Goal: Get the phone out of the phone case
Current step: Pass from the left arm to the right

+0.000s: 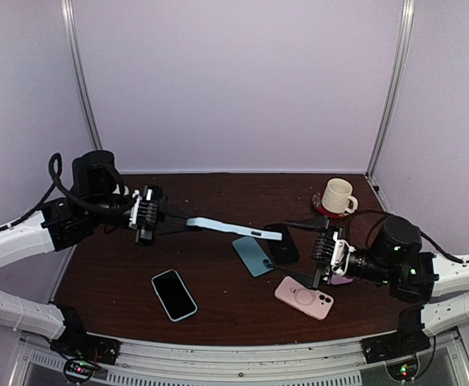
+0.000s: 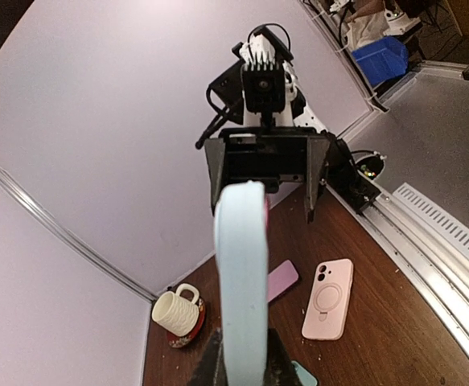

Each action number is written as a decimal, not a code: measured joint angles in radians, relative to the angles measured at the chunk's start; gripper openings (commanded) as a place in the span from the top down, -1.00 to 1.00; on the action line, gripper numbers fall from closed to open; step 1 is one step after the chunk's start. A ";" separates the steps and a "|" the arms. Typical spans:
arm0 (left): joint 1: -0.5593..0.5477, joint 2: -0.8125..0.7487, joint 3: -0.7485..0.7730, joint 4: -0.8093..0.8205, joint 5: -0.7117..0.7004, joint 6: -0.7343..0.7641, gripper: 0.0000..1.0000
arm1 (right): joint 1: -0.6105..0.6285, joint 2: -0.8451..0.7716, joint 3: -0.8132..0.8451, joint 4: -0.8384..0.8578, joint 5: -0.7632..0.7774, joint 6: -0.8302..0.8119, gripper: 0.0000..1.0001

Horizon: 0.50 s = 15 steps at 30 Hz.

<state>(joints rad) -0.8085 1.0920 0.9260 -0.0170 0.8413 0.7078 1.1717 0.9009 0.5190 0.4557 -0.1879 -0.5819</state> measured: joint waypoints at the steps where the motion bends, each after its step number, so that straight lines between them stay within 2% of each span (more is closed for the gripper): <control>1: 0.000 -0.006 -0.011 0.028 0.010 -0.011 1.00 | 0.000 0.003 0.000 0.004 -0.005 -0.007 -0.51; 15: 0.000 -0.013 -0.038 0.254 0.104 -0.119 1.00 | 0.000 0.054 0.097 0.058 -0.101 -0.051 -0.14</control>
<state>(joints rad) -0.8085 1.0790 0.8879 0.2367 0.9451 0.5884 1.1717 0.9546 0.6163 0.5137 -0.2890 -0.6331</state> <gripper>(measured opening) 0.085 0.604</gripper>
